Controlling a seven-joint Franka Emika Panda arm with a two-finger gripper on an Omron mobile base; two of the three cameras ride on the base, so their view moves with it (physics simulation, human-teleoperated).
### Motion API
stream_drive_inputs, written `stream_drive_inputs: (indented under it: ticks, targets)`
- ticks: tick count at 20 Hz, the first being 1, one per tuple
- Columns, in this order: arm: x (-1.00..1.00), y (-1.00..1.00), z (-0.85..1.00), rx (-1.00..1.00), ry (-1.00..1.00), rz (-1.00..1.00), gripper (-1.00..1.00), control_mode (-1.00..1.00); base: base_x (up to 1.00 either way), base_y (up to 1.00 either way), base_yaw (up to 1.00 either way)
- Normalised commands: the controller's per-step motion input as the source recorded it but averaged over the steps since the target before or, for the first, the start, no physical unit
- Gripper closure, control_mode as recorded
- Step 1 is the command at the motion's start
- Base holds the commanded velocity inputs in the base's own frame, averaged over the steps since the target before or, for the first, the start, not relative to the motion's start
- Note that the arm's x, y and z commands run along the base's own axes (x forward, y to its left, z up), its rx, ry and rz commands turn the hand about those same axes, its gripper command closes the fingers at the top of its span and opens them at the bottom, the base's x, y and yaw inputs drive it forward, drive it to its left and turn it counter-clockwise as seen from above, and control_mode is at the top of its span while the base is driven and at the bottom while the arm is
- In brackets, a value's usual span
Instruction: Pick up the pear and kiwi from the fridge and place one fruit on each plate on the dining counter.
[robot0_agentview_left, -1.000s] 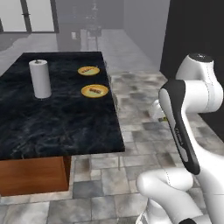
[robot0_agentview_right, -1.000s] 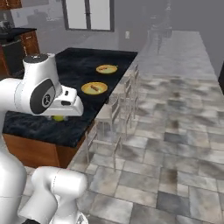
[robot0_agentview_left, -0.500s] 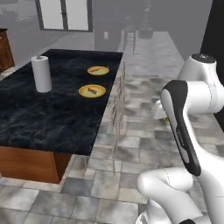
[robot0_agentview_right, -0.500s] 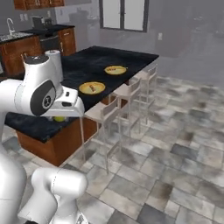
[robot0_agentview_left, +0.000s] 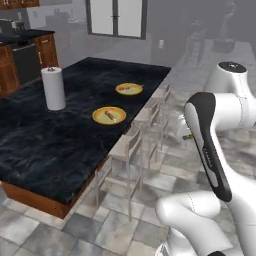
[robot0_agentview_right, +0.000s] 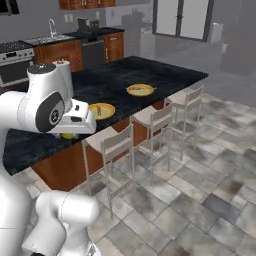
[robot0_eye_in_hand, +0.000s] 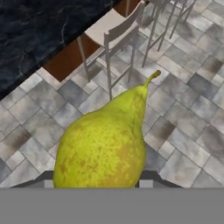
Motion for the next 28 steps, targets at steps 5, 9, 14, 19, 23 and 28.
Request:
stream_drive_inputs:
  ticks: [5, 9, 14, 19, 23, 28]
  targets:
    - [0.00, 0.00, 0.00, 0.00, 0.00, 0.00, 1.00, 1.00, 0.78, -0.83, 0.28]
    - [0.00, 0.00, 0.00, 0.00, 0.00, 0.00, 1.00, 1.00, 0.21, -0.62, 0.33]
    - [0.00, 0.00, 0.00, 0.00, 0.00, 0.00, 1.00, 1.00, 0.00, -0.06, 0.41]
    - [0.00, 0.00, 0.00, 0.00, 0.00, 0.00, 1.00, 1.00, 0.00, 0.00, 0.47]
    - [0.00, 0.00, 0.00, 0.00, 0.00, 0.00, 1.00, 1.00, 0.06, -0.08, 0.43]
    - [0.00, 0.00, 0.00, 0.00, 0.00, 0.00, 1.00, 1.00, 0.28, -0.25, 0.19]
